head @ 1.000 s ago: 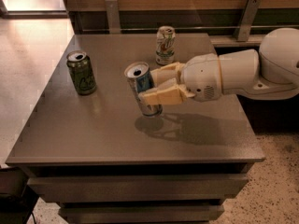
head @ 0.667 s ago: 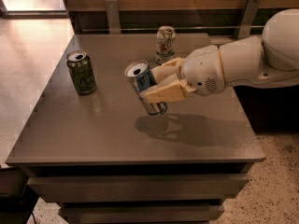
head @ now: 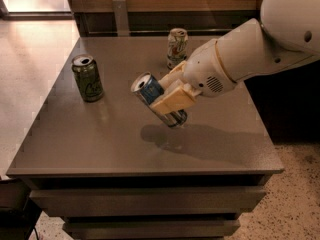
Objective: Knock redbull can over
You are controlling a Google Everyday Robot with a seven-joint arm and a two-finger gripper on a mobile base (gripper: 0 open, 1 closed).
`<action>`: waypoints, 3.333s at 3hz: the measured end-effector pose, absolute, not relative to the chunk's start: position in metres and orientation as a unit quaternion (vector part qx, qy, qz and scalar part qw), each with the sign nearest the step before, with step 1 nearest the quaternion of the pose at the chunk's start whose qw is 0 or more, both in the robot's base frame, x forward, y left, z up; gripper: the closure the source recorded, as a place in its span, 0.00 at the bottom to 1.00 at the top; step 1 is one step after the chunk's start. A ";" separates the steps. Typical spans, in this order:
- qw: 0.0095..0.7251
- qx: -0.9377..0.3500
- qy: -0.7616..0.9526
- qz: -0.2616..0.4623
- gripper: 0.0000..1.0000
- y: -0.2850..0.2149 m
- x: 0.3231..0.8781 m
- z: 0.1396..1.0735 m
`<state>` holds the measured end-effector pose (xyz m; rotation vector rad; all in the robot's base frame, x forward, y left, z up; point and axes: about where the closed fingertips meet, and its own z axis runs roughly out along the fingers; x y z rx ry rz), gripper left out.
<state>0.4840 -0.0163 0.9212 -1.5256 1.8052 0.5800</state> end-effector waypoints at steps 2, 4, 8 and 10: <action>0.270 -0.601 0.739 0.143 1.00 -0.015 0.486 0.896; 0.209 -0.614 0.748 0.140 1.00 0.001 0.490 0.843; 0.198 -0.618 0.746 0.148 0.59 0.008 0.489 0.828; 0.198 -0.620 0.745 0.146 0.12 0.010 0.487 0.830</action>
Offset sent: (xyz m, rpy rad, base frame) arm 0.0054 0.0016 -0.0441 -0.3711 0.0664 -0.0837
